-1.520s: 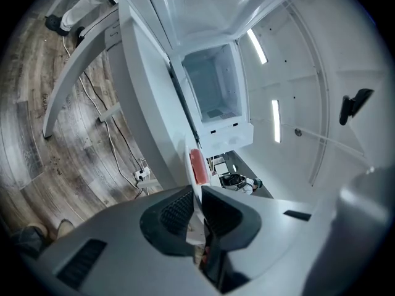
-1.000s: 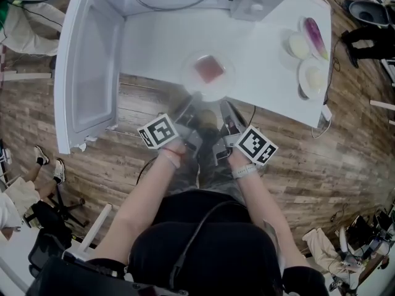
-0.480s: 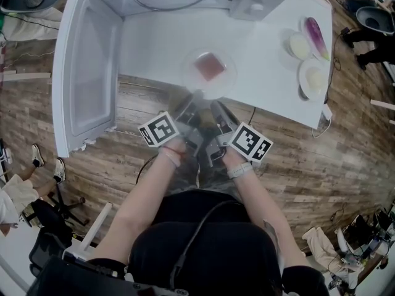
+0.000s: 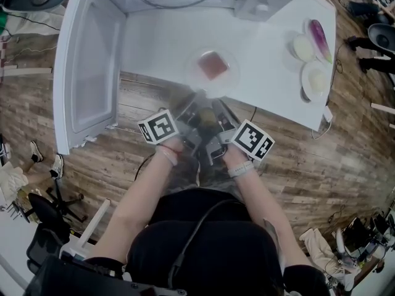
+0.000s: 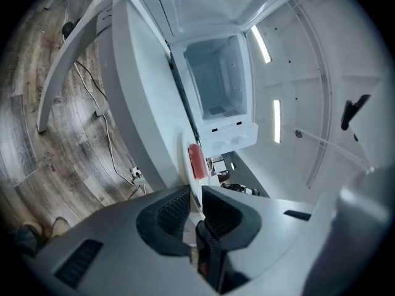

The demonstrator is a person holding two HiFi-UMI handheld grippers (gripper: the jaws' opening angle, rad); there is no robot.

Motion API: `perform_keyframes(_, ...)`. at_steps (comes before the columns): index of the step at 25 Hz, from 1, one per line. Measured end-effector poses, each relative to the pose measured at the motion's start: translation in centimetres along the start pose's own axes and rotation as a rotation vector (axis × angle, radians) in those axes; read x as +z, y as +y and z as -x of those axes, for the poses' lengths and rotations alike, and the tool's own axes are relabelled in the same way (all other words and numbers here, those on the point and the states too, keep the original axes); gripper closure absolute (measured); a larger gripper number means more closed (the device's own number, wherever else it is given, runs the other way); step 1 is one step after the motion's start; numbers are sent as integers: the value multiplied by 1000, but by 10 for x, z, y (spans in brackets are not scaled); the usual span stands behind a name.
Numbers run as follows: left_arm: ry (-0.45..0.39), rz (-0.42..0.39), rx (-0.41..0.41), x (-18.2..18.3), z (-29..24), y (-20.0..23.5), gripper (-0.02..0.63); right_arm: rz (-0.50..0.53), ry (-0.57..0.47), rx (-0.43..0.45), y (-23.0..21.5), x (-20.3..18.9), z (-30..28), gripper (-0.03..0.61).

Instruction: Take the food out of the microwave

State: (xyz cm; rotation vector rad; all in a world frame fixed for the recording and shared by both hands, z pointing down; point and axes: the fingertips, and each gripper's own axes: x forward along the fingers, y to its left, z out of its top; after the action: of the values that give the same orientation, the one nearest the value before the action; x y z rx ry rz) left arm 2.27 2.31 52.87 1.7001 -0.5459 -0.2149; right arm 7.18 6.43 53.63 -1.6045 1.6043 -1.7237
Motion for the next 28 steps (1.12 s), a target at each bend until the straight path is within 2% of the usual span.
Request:
perform_keyframes(5, 42, -3, -17, -7, 3, 0, 566, -39, -14, -1, 0, 4, -4, 508)
perform_keyframes(12, 73, -32, 7, -18, 15, 10, 566, -44, -37, -1, 0, 12, -6, 508)
perform_keyframes(16, 87, -41, -7, -20, 17, 6, 566, -40, -37, 3, -1, 12, -9, 508)
perform_keyframes(22, 122, -111, -1, -24, 22, 3, 568, -27, -34, 6, -2, 10, -4, 508)
perform_keyframes(28, 115, -161, -11, -21, 25, -8, 572, -12, -37, 4, -5, 8, 9, 520)
